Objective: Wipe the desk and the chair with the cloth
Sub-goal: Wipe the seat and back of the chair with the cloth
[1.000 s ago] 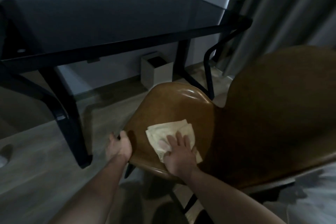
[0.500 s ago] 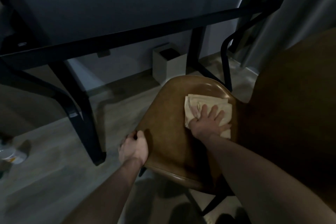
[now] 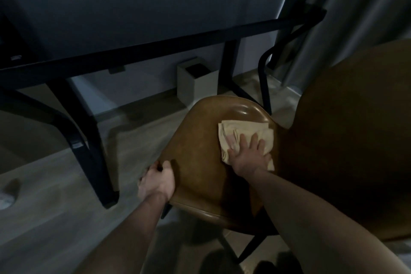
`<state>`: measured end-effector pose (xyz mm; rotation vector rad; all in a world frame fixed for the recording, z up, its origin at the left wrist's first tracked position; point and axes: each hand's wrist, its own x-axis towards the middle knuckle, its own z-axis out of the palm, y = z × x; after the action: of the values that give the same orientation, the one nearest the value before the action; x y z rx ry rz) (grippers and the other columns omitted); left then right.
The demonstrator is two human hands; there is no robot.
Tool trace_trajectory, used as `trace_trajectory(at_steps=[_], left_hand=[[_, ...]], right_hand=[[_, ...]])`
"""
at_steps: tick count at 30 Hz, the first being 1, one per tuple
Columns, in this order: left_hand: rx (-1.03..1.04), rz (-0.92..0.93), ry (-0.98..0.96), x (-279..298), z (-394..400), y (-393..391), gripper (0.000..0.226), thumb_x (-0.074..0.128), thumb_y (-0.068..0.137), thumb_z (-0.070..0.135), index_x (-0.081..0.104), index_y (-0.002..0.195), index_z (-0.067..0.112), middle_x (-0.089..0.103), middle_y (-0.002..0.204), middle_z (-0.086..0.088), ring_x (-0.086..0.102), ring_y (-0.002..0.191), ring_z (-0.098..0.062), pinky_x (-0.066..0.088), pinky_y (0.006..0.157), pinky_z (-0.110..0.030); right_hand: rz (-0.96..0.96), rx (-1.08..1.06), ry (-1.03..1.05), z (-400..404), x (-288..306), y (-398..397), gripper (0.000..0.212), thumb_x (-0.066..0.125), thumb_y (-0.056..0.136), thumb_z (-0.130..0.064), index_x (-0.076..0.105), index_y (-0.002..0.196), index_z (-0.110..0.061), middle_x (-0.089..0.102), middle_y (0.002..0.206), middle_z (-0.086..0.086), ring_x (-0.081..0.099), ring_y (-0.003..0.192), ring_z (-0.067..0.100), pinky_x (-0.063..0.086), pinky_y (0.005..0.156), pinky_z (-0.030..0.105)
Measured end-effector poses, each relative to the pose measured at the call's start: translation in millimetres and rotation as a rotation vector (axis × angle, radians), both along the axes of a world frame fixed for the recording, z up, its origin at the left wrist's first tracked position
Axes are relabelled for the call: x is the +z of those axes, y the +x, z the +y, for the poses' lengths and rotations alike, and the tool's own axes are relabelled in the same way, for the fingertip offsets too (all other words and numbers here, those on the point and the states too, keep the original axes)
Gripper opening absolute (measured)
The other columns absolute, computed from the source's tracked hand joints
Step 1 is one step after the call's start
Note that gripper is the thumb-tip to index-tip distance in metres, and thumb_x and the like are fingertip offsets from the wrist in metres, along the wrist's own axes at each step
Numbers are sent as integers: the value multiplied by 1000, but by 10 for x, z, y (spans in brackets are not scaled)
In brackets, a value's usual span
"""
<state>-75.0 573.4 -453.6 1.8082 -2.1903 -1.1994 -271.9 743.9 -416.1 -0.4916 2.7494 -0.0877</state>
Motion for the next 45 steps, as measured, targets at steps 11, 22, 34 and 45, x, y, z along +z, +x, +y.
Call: trace_trajectory(at_steps=[11, 22, 34, 45], left_hand=[[-36, 1, 0, 89, 46, 19, 67, 30, 102, 61, 51, 153, 23, 50, 154, -16, 46, 139, -39, 34, 117, -48], [-28, 6, -31, 5, 9, 5, 62, 34, 102, 60, 48, 155, 32, 53, 154, -10, 48, 138, -38, 36, 117, -44], [-26, 26, -38, 26, 5, -21, 62, 38, 102, 59, 44, 158, 33, 45, 162, -3, 39, 146, -35, 30, 122, -44], [-28, 2, -12, 129, 47, -20, 63, 39, 102, 60, 41, 159, 33, 43, 163, -3, 38, 148, -34, 30, 123, -42]], right_hand=[[18, -72, 2, 253, -73, 672, 81, 26, 106, -65, -7, 169, -26, -19, 174, 18, -15, 159, 47, 2, 124, 73], [79, -382, -160, -225, -225, -101, 83, 45, 101, -52, 7, 169, -21, -4, 176, 16, -9, 161, 41, -2, 123, 72], [71, -368, -297, -860, -140, -672, 71, 39, 108, -49, 4, 168, -40, -14, 176, 5, -9, 161, 39, 6, 122, 73], [-32, 153, -168, -1385, -142, -345, 81, 46, 103, -57, 0, 167, -42, -18, 176, -2, -16, 161, 37, 7, 124, 70]])
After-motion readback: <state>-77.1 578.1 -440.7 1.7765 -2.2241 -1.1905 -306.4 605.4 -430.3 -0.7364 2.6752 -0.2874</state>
